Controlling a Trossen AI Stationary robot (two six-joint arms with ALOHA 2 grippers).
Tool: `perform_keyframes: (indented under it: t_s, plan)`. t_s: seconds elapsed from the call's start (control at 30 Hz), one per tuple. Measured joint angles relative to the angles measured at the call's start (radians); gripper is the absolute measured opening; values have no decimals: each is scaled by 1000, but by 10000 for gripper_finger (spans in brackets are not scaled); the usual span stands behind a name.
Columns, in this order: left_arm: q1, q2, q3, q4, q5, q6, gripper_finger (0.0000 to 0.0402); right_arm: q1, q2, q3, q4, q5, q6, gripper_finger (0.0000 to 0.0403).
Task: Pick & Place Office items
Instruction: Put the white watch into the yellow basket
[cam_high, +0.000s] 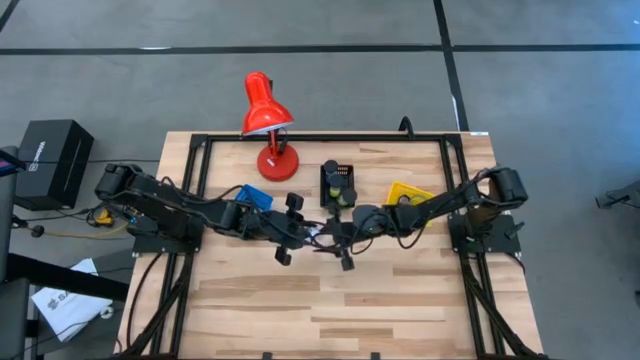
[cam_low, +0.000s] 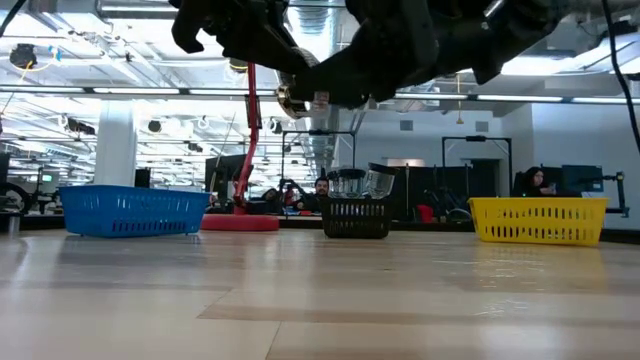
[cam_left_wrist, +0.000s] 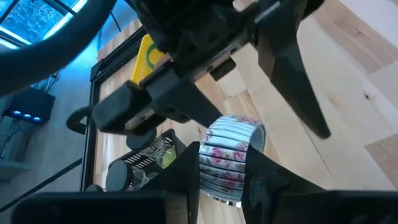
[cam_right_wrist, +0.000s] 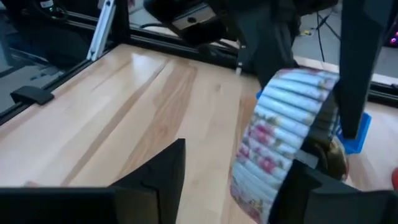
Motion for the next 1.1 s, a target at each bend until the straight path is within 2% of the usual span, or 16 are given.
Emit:
perform_keyframes:
  t_s: [0.13, 0.33, 0.43, 0.5, 0.73, 0.9, 1.0, 1.1]
  plan:
    - [0, 0, 0, 0, -3, 0, 75, -1, 18, 12, -1, 0, 0, 143]
    - [0, 0, 0, 2, -5, 0, 118, 0, -5, 12, -22, 3, 46, 57]
    - [0, 0, 0, 2, -4, 0, 132, -1, -35, 12, -89, 4, 87, 14]
    - [0, 0, 0, 2, -4, 0, 140, -1, -63, 12, -165, 5, 88, 11]
    - [0, 0, 0, 2, -4, -62, 154, 4, -259, 12, -543, 127, 176, 6]
    - [0, 0, 0, 2, -3, -116, 156, 8, -458, 12, -923, 389, 232, 11]
    - [0, 0, 0, 2, -3, -142, 156, -20, -541, 12, -1161, 524, 340, 7]
    - [0, 0, 0, 3, -3, -160, 156, -79, -583, 12, -1349, 527, 431, 6]
